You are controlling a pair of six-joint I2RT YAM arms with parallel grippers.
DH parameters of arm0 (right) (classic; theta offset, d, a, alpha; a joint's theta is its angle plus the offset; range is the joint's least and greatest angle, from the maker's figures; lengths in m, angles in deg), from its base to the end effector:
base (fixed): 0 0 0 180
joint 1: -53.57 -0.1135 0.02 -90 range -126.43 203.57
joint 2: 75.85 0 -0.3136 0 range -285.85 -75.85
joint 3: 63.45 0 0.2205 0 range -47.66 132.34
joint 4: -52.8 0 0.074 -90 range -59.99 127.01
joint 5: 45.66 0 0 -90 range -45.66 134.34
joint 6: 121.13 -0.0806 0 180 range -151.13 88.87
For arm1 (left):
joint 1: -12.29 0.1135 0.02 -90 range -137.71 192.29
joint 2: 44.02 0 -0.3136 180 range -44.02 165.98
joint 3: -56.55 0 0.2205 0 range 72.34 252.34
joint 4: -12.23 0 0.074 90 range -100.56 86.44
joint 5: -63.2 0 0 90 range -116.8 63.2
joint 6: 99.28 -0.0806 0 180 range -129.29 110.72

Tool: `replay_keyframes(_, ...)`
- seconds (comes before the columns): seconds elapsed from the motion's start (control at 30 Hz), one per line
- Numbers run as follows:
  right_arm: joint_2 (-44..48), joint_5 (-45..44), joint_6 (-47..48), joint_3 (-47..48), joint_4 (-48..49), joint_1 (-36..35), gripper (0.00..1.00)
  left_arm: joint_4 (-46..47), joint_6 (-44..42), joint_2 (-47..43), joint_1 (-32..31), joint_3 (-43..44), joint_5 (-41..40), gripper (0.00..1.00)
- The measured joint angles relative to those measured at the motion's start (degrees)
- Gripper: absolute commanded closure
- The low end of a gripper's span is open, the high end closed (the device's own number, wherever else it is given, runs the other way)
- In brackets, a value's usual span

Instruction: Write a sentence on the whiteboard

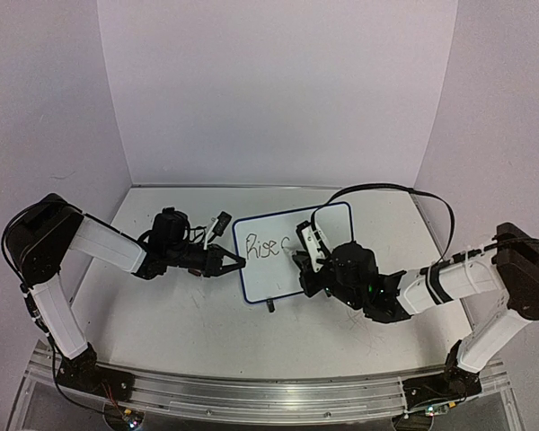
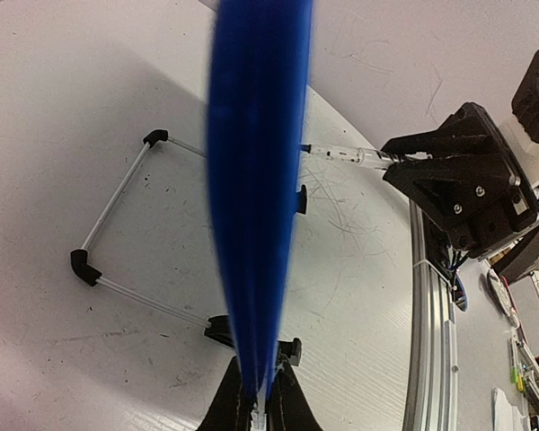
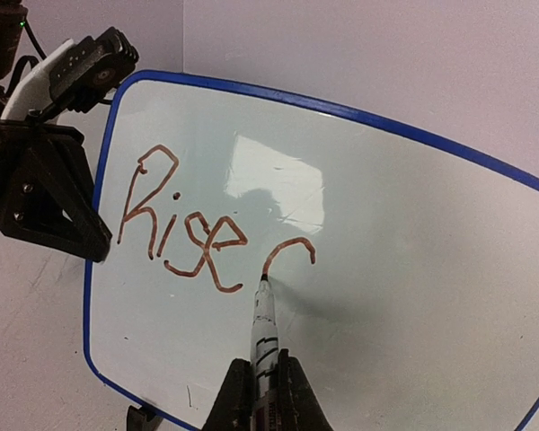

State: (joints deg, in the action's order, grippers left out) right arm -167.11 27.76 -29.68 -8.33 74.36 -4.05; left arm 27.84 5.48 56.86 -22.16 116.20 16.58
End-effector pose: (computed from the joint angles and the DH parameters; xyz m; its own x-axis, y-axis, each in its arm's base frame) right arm 0.2076 0.2844 0.2589 -0.1180 -0.2314 -0.9657 -0.6647 0.7409 -0.0963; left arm 0.2693 -0.2519 0.2188 -0.5797 0.1731 -0.7963 0.8006 0.3031 -0.5169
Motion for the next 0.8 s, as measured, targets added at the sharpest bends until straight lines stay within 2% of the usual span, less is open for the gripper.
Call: replay_keyframes(0.8,0.79,-1.17,-0.2,-0.4,-1.7,-0.11,1.0,-0.02,0.0,-0.02,0.0,0.0,-0.05,1.0)
